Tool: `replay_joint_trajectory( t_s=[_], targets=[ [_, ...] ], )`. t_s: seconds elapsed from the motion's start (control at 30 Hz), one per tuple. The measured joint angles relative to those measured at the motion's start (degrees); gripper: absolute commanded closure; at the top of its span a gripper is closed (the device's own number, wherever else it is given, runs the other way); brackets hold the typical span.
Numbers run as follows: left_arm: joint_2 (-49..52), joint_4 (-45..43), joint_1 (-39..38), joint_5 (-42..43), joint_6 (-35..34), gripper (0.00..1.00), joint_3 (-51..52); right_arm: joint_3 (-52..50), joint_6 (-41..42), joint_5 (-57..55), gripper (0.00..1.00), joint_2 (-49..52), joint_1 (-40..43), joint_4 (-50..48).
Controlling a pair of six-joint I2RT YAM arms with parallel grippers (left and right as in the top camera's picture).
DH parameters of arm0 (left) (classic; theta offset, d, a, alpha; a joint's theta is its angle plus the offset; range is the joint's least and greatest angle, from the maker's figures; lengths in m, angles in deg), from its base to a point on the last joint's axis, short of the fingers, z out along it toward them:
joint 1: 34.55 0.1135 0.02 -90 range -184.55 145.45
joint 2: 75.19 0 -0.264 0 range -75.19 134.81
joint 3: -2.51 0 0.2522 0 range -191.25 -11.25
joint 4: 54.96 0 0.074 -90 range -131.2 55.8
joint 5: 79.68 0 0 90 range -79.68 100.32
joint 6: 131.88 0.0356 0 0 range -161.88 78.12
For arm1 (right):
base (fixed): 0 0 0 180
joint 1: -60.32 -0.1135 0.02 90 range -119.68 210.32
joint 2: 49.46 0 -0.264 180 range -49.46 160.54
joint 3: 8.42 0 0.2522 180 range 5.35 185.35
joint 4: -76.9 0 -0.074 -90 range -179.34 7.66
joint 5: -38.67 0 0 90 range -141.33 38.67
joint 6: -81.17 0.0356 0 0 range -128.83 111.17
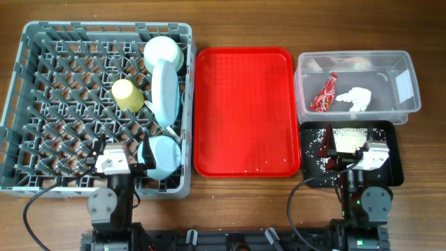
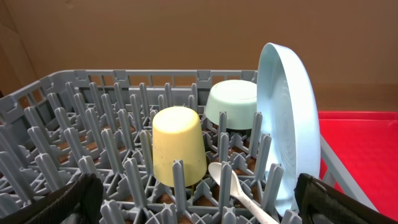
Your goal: Sort waste into correct bins and load items into the dishwasher rack
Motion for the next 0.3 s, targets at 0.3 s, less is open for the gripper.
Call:
replay_joint_trajectory(
  t_s=[0.3],
  targets=[
    [0.0,0.0,0.0,0.0,0.0,0.00,0.0,0.0,0.0,0.0,0.00,0.0,0.0,0.0]
  ],
)
